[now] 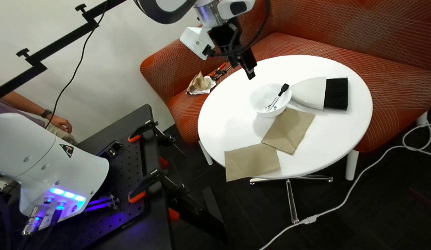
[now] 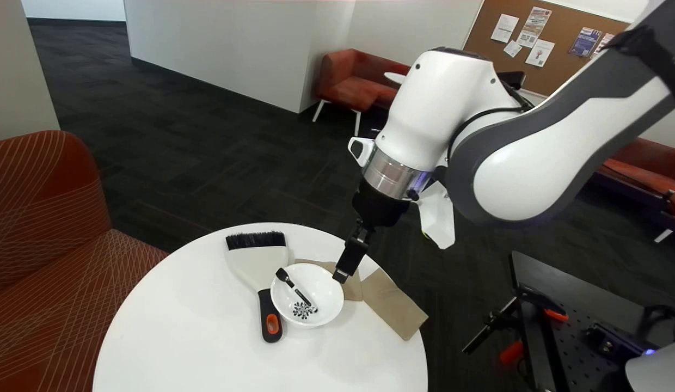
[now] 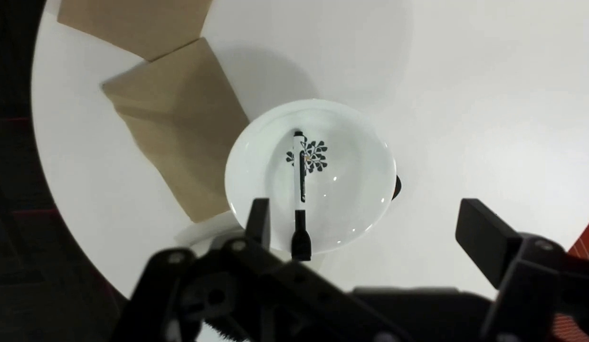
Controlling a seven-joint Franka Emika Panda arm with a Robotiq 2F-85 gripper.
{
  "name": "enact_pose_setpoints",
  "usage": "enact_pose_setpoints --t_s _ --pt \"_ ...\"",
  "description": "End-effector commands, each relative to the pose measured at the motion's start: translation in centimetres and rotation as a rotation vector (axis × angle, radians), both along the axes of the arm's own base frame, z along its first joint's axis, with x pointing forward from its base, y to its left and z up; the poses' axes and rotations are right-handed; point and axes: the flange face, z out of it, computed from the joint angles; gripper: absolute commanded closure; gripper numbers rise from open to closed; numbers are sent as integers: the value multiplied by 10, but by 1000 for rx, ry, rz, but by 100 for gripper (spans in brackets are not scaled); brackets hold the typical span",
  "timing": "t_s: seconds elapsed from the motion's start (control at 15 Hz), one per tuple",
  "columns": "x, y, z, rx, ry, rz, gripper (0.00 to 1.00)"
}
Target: Remove the object from the white bowl and put it on the table
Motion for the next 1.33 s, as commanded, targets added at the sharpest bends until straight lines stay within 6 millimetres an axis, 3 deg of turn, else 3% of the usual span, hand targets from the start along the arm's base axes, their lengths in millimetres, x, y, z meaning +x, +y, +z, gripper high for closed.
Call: enact_pose_setpoints --t_s 0.0,0.33,0.53,0.67,0.93,1.27 --pt "22 -1 -22 6 8 9 0" --pt "38 -1 -47 5 33 7 1" --pt "46 -4 -61 -5 49 5 22" --pt "51 -7 -71 -11 58 0 28" --pt "61 -12 -92 -15 92 -8 21" --pt "72 -14 -113 -20 139 -15 24"
